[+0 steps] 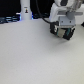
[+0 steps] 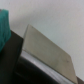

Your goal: Open the kcup holder, insert the kcup into the holder, and close the kcup holder

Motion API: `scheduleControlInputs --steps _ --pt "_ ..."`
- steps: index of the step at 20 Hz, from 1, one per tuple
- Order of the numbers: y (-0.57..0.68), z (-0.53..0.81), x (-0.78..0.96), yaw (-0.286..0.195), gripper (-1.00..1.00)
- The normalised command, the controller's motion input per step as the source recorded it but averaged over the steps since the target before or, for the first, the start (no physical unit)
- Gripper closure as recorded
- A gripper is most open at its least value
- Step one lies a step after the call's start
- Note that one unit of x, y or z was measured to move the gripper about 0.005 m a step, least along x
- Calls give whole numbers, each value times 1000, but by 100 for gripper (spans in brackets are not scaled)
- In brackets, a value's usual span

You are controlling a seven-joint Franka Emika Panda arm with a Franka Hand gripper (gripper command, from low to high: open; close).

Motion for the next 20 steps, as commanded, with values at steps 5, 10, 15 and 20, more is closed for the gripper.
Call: scheduleControlInputs --steps 5,10,15,20 --pt "509 2 -617 85 -100" --pt "443 3 -627 96 -100" --pt "435 268 -430 84 -100" --pt "193 687 54 24 -100"
